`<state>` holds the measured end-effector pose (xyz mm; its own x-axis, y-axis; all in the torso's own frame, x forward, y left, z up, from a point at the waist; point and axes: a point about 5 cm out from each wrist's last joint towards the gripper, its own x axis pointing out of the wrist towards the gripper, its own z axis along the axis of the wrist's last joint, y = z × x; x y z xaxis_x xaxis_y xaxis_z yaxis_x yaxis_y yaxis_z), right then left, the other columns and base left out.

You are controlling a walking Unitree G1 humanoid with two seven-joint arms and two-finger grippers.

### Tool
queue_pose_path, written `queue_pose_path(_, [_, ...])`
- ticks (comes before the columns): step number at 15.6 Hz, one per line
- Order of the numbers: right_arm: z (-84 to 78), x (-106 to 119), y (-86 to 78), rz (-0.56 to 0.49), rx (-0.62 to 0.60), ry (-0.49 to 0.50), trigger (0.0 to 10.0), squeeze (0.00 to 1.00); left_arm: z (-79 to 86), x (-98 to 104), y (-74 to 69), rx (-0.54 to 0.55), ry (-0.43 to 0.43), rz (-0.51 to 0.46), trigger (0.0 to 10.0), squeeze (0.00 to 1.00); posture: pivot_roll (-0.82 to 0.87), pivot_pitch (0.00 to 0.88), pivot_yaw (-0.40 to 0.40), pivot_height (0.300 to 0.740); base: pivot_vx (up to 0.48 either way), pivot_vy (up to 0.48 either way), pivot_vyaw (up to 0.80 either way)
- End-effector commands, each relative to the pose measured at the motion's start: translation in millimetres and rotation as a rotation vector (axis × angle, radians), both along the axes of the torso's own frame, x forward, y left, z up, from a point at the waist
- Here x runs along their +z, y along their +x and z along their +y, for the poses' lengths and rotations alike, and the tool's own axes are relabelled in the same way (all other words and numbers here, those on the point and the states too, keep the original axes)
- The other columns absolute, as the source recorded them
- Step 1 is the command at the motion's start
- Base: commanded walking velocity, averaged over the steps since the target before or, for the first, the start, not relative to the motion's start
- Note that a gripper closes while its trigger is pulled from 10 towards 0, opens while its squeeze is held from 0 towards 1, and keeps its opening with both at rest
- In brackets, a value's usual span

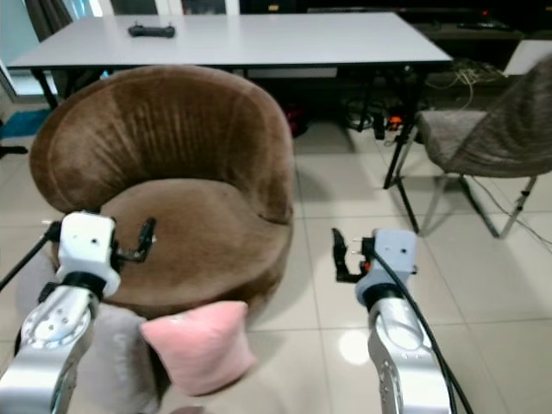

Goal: Move the pillow to the sofa from floor

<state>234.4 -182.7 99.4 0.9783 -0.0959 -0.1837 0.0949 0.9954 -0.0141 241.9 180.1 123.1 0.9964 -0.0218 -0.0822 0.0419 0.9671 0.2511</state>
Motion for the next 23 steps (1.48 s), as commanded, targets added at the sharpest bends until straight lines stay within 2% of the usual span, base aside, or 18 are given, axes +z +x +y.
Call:
queue_pose_path(1, [-0.2, 0.5, 0.7, 0.003, -0.006, 0.015, 10.0, 1.0, 1.3, 1.9, 2.2, -0.002, 0.01, -0.007, 10.0, 1.0, 0.02, 0.0, 0.045, 0.74, 0.0, 0.0, 0.0])
queue_pose_path(3, [1.5, 1.5, -0.2, -0.007, 0.004, 0.022, 10.0, 0.75, 3.5, 4.0, 2.6, 0.018, -0.008, -0.012, 10.0, 1.0, 0.02, 0.0, 0.045, 0.74, 0.0, 0.0, 0.0])
queue_pose_path(4, [2.2, 2.1, 0.5, -0.012, 0.003, 0.017, 10.0, 0.0, 4.9, 5.2, 3.9, 0.026, -0.004, -0.018, 10.0, 1.0, 0.03, 0.0, 0.043, 0.74, 0.0, 0.0, 0.0])
queue_pose_path(6, [5.3, 1.6, 4.2, -0.012, 0.02, 0.007, 10.0, 0.0, 6.8, 6.4, 6.5, 0.041, -0.014, -0.028, 10.0, 1.0, 0.04, 0.0, 0.036, 0.74, 0.0, 0.0, 0.0])
queue_pose_path(8, [14.2, 2.5, 8.6, -0.012, 0.104, -0.026, 10.0, 0.0, 5.6, 6.3, 6.8, 0.033, -0.022, -0.032, 10.0, 1.0, 0.04, 0.0, 0.03, 0.74, 0.0, 0.0, 0.0])
queue_pose_path(13, [15.4, 3.6, 13.3, -0.026, 0.089, -0.026, 10.0, 0.0, 6.5, 6.2, 7.8, 0.035, -0.022, -0.037, 10.0, 1.0, 0.05, 0.0, 0.028, 0.74, 0.228, 0.0, 0.8])
queue_pose_path(15, [9.9, 5.1, 17.8, -0.042, 0.044, -0.017, 10.0, 0.0, 6.2, 6.9, 7.8, 0.041, -0.025, -0.042, 10.0, 1.0, 0.05, 0.0, 0.019, 0.74, 0.302, 0.0, 0.0])
queue_pose_path(20, [10.1, 6.7, 22.9, -0.04, 0.073, -0.075, 10.0, 0.0, 6.7, 7.7, 5.8, 0.052, -0.029, -0.048, 10.0, 1.0, 0.06, 0.0, 0.007, 0.74, 0.305, 0.0, 0.0])
queue_pose_path(23, [13.4, 6.2, 22.2, -0.039, 0.103, -0.07, 10.0, 0.0, 5.9, 7.0, 4.9, 0.045, -0.026, -0.044, 10.0, 1.0, 0.06, 0.0, 0.011, 0.74, 0.301, 0.0, 0.75])
